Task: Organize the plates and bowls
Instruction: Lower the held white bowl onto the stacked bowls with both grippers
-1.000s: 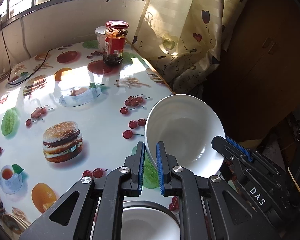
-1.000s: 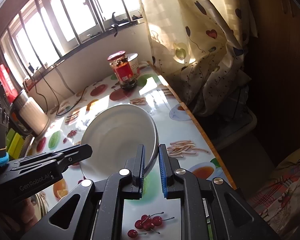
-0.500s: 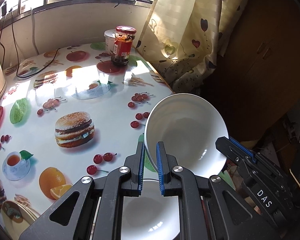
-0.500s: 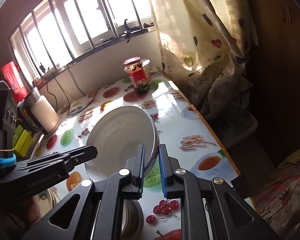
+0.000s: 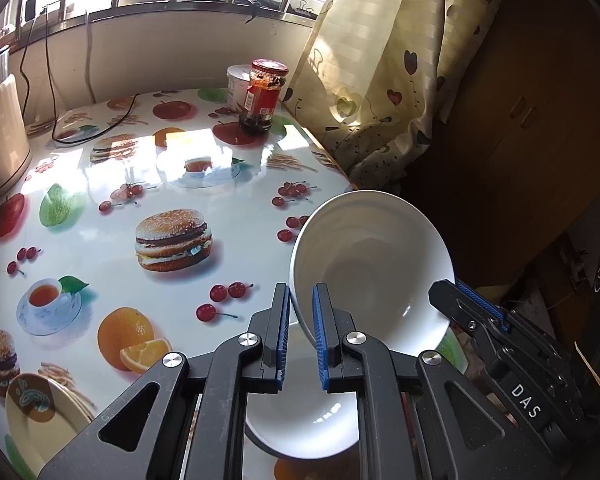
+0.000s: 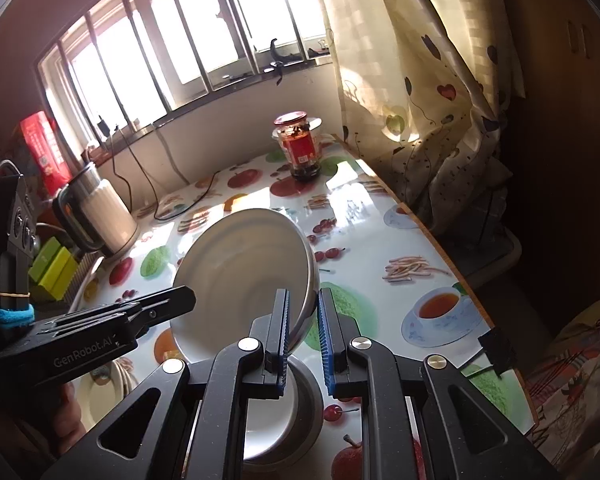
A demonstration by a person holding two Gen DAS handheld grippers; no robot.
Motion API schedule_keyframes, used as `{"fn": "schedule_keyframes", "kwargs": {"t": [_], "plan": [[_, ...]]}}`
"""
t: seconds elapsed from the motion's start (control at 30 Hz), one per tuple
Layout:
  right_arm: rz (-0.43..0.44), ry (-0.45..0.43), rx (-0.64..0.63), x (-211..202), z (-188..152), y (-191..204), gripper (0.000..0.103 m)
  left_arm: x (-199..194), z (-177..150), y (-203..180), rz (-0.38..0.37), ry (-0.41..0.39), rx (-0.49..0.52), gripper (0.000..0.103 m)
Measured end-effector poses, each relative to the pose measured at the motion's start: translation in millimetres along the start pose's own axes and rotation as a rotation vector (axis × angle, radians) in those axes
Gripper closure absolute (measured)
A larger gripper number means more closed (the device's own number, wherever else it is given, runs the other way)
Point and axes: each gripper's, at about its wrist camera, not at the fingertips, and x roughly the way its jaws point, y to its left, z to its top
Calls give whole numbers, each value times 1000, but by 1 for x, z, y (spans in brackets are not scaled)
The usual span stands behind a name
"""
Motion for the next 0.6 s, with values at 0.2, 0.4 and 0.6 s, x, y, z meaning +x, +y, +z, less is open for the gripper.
{"fn": "schedule_keyframes", "kwargs": {"t": [0.2,0.4,0.6], "plan": [[8,6,-8,-5,-12,8,89,-6,-14,5,10,6,-4,91],[16,25,-13,-5,-26,15,89,-12,-28,13,14,11,-18,91],[27,42,-5,-6,-39,18,89,-17,-38,18,18,12,-25,91]]}}
